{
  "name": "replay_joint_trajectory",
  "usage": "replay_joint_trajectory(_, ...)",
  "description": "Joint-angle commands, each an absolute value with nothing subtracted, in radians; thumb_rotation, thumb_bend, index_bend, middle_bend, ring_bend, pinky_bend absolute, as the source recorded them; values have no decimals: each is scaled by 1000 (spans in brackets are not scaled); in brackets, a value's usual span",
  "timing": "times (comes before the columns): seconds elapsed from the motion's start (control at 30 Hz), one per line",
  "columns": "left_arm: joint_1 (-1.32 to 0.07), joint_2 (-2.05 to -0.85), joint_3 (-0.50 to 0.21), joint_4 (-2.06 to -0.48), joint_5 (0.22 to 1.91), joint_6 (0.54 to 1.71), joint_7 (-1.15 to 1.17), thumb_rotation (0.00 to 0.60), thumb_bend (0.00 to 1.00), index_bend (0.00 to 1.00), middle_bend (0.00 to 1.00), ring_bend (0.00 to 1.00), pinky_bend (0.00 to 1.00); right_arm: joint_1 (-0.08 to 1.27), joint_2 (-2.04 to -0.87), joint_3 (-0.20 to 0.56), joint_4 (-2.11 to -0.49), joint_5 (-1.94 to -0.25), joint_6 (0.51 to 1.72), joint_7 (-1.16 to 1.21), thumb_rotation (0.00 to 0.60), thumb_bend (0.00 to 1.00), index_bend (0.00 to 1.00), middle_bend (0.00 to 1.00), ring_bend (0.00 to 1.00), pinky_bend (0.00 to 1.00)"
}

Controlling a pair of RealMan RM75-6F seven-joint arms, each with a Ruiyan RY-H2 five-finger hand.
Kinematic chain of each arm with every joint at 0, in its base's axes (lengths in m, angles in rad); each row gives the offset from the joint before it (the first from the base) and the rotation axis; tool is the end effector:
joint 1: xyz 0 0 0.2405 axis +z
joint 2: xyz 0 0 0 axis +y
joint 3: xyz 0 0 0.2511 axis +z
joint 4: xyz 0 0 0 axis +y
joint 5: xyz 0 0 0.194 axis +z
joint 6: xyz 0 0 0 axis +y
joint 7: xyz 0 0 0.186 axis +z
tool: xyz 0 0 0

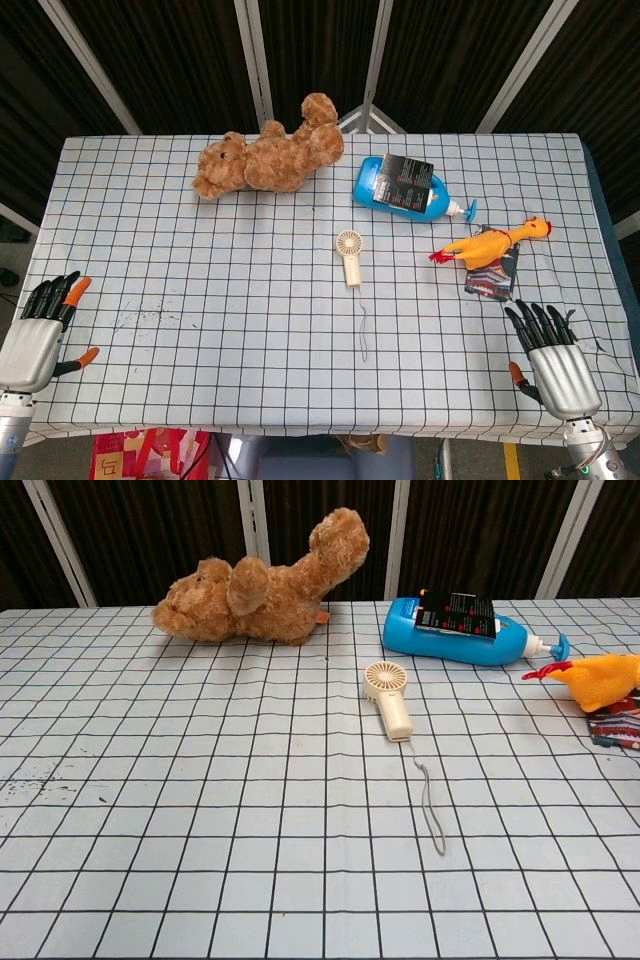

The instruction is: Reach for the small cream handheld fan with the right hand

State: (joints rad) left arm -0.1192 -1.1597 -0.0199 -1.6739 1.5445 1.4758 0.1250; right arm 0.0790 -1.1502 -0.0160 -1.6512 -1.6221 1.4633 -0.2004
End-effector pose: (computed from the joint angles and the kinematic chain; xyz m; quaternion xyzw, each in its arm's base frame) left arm -0.2729 0.2233 0.1441 -0.6286 -0.3702 -0.3893 0.5624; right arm -0.2776 -0.2038 0.1355 0.6704 -0.3420 0.3479 0.5591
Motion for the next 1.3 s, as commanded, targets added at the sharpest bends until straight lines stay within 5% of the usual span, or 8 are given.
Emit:
replay_joint_trajectory(0.03, -119, -1160, -20, -1673, 1544, 1475, 125, 600, 105, 0, 0, 0, 0, 79, -1151, -16, -1650, -1622, 1463, -201, 600, 399, 0, 0, 0, 0)
replay_joint_trajectory(0.6, -115, -1155, -23, -1680, 1539, 1484, 112, 600, 105, 0, 0, 0, 0, 108, -1158, -10, -1667, -1628, 1425, -176, 600, 398, 0, 0, 3, 33)
replay_joint_trajectory(0.7, -118, -1155, -25, -1680, 1540, 1479, 110, 600, 105, 0, 0, 0, 0, 141, -1165, 7, -1685, -1613, 1379, -172, 600, 399, 0, 69, 155, 284)
replay_joint_trajectory(0.87, -126, -1157, -34, -1675, 1526, 1467, 100, 600, 106, 0, 0, 0, 0, 226, -1204, 61, -1713, -1583, 1283, -210, 600, 406, 0, 548, 649, 680)
replay_joint_trajectory(1.03, -138, -1154, -44, -1672, 1496, 1436, 86, 600, 105, 0, 0, 0, 0, 345, -1276, 137, -1740, -1466, 1121, -279, 600, 549, 0, 738, 827, 794)
replay_joint_trajectory(1.3, -137, -1138, -43, -1684, 1489, 1432, 66, 600, 105, 0, 0, 0, 0, 498, -1421, 228, -1686, -1238, 963, -435, 600, 712, 0, 828, 919, 841)
